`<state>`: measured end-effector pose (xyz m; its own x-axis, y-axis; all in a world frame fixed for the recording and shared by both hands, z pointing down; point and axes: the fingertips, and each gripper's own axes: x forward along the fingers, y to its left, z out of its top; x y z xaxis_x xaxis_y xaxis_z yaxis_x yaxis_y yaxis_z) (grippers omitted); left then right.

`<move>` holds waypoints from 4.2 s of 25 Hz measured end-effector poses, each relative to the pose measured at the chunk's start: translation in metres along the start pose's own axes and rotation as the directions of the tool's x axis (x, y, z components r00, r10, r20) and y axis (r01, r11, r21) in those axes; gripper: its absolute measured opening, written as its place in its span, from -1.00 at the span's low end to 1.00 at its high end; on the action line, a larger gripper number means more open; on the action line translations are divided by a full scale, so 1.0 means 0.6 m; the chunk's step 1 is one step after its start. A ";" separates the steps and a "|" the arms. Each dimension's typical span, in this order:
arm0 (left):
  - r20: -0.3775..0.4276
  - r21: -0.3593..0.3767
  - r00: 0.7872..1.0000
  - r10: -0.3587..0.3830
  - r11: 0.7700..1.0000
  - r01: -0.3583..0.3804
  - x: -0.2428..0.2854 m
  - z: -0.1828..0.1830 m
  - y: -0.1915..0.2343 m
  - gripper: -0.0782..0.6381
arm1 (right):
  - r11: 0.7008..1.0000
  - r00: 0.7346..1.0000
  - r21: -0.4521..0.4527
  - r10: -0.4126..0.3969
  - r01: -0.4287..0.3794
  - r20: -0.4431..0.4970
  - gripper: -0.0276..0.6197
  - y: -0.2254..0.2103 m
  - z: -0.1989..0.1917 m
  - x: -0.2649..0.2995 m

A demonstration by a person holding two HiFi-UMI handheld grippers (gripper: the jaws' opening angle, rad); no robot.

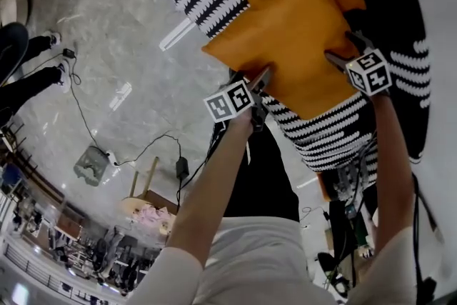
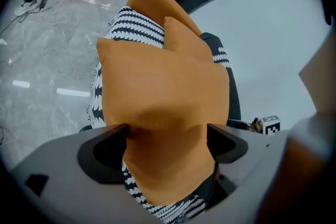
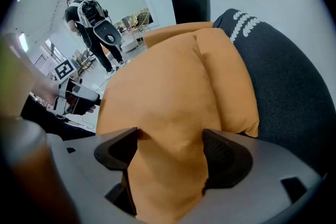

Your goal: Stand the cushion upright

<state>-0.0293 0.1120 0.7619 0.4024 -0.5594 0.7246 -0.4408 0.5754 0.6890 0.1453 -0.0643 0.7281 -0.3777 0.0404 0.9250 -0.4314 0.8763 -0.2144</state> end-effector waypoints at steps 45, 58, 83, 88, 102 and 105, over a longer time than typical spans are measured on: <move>-0.115 0.663 0.981 -0.155 0.723 0.192 -0.123 0.027 -0.280 -0.76 | 0.799 0.816 0.547 -0.478 0.250 0.325 -0.80 0.080 -0.144 -0.334; -0.227 0.816 0.959 -0.168 0.504 0.282 -0.107 -0.090 -0.420 -0.76 | 0.645 0.719 0.743 -0.601 0.179 0.348 -0.80 0.144 -0.336 -0.410; -0.419 0.886 0.887 -0.193 0.126 0.446 0.046 -0.166 -0.721 -0.76 | 0.335 0.521 0.937 -0.819 0.093 0.241 -0.80 0.059 -0.450 -0.466; -0.432 0.884 0.882 -0.190 0.102 0.455 0.091 -0.173 -0.750 -0.76 | 0.295 0.520 0.951 -0.829 0.097 0.204 -0.79 0.036 -0.461 -0.460; -0.447 0.874 0.885 -0.130 0.145 0.463 0.170 -0.216 -0.694 -0.67 | 0.188 0.586 0.974 -0.806 0.123 0.081 -0.79 0.019 -0.563 -0.388; -0.431 0.879 0.894 -0.123 0.164 0.447 0.167 -0.206 -0.691 -0.68 | 0.214 0.590 0.969 -0.801 0.126 0.100 -0.79 0.020 -0.555 -0.392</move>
<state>0.2928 -0.1086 0.5507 0.7600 -0.3132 0.5695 -0.5979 -0.6806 0.4235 0.5018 0.0965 0.6121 0.0406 -0.7265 0.6860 -0.9335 -0.2724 -0.2333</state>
